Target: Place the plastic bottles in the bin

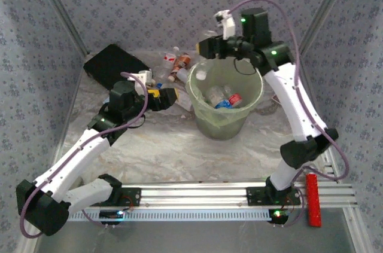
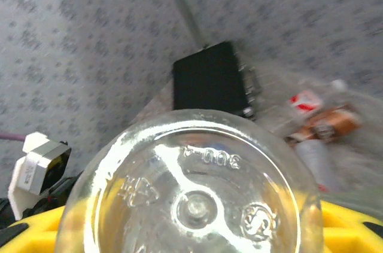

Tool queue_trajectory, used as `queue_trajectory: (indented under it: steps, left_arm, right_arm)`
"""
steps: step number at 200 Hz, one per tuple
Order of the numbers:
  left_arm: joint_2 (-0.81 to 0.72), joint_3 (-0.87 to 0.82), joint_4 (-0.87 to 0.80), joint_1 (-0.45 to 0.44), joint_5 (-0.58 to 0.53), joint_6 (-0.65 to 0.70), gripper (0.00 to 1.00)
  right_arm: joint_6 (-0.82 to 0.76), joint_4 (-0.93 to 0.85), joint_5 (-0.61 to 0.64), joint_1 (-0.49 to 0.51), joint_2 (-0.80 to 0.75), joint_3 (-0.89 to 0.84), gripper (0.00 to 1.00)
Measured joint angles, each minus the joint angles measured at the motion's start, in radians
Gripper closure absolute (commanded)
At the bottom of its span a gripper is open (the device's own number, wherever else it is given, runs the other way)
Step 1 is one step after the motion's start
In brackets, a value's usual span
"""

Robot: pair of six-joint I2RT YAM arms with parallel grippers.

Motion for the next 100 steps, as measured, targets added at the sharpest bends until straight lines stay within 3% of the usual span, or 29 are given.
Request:
queue_trajectory:
  steps: [46,100]
  left_arm:
    - [-0.003,-0.185,-0.102,0.210,-0.073,-0.161,0.01]
    - [-0.084,-0.281,-0.187,0.268,-0.124,-0.245,0.01]
  right_arm:
    - [-0.031,-0.037,0.128,-0.097,-0.111,-0.086,0.45]
    - [-0.098,-0.162,0.270,-0.086,-0.042,-0.161,0.49]
